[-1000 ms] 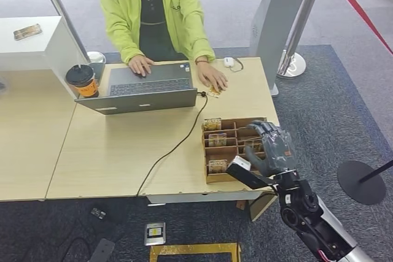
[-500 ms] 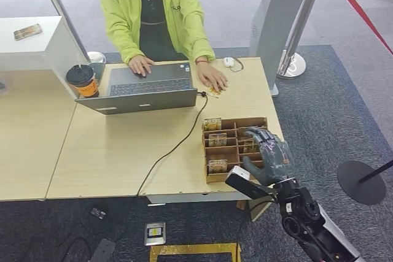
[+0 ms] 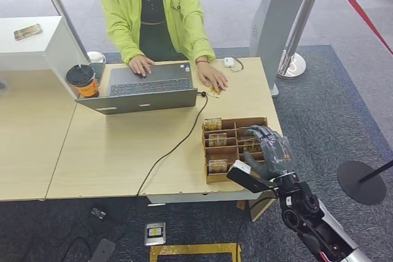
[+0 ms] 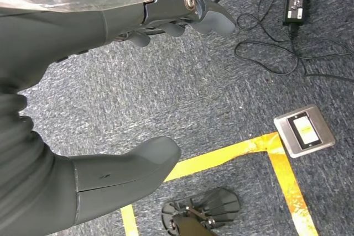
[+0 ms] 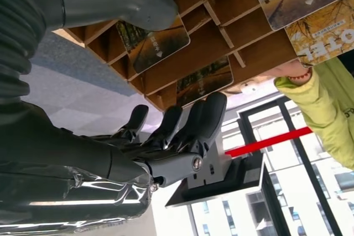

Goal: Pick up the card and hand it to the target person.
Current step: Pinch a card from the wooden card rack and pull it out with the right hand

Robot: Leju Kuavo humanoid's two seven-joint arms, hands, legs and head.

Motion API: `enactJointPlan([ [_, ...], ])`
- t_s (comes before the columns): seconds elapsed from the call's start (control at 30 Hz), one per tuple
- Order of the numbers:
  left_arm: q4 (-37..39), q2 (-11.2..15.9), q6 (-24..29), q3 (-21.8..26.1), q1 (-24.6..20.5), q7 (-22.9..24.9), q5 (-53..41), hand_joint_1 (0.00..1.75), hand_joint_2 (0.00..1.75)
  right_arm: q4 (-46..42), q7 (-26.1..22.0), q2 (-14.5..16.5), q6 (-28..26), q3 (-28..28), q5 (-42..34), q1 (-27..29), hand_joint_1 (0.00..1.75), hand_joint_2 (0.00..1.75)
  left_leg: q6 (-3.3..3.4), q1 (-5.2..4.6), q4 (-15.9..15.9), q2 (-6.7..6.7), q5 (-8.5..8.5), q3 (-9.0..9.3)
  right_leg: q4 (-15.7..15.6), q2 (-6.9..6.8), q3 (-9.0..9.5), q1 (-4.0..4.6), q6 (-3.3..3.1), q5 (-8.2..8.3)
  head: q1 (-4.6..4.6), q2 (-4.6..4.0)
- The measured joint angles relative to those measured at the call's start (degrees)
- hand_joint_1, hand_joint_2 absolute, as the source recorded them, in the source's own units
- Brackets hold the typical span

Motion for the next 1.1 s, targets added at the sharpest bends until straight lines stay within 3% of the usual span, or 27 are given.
enactJointPlan([
  [0.8,0.0,-0.2,0.0,0.0,-0.3,-0.1,-0.1,0.00,1.75,7.8,-0.6,0.6,-1.2,0.6,-0.1,-2.6,0.72,1.75,0.00,0.00,0.0,-0.01,0.00,-0.01,0.0,0.00,0.00,0.00,0.00,0.00,-0.02,0.00],
  [1.1,0.0,-0.2,0.0,0.0,-0.3,-0.1,0.0,0.00,1.75,9.3,0.0,0.6,-1.5,0.9,1.5,-3.3,0.90,1.75,0.00,0.00,0.0,-0.01,0.00,-0.01,0.0,0.00,0.00,0.00,0.00,0.00,-0.02,0.00],
])
